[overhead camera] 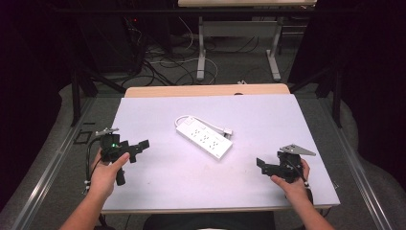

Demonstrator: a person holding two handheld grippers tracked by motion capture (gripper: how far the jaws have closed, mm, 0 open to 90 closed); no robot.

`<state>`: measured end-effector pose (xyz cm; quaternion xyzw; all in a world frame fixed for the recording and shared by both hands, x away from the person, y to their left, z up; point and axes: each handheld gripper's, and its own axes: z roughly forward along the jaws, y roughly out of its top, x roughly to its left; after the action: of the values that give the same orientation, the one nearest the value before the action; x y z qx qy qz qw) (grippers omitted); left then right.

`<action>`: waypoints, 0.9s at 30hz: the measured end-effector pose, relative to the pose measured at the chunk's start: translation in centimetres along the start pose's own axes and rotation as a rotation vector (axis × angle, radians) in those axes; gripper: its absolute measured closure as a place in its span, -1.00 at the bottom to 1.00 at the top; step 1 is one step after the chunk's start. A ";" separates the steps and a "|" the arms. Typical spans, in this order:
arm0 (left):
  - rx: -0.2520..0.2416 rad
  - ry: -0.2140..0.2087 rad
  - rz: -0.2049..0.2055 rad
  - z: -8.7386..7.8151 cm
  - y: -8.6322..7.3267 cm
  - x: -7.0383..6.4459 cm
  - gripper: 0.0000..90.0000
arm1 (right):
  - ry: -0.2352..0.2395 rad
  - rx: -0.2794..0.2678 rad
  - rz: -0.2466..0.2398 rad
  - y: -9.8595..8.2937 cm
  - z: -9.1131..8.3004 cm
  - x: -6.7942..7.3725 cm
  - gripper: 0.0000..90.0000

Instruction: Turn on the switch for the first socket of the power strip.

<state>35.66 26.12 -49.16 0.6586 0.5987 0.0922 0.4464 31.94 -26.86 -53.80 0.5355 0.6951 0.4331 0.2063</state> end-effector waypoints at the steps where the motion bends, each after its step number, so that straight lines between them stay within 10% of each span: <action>1: 0.001 0.004 0.000 0.0 -0.2 0.2 -0.94 | 0.000 0.000 -0.001 0.0 0.0 0.0 -0.84; 27: 0.021 0.023 -0.006 1.6 -4.6 2.4 -0.90 | -0.001 0.000 0.000 0.0 0.0 0.0 -0.84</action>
<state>34.09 26.95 -54.35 0.6606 0.6066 0.0921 0.4327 31.96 -26.86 -53.84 0.5358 0.6950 0.4327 0.2067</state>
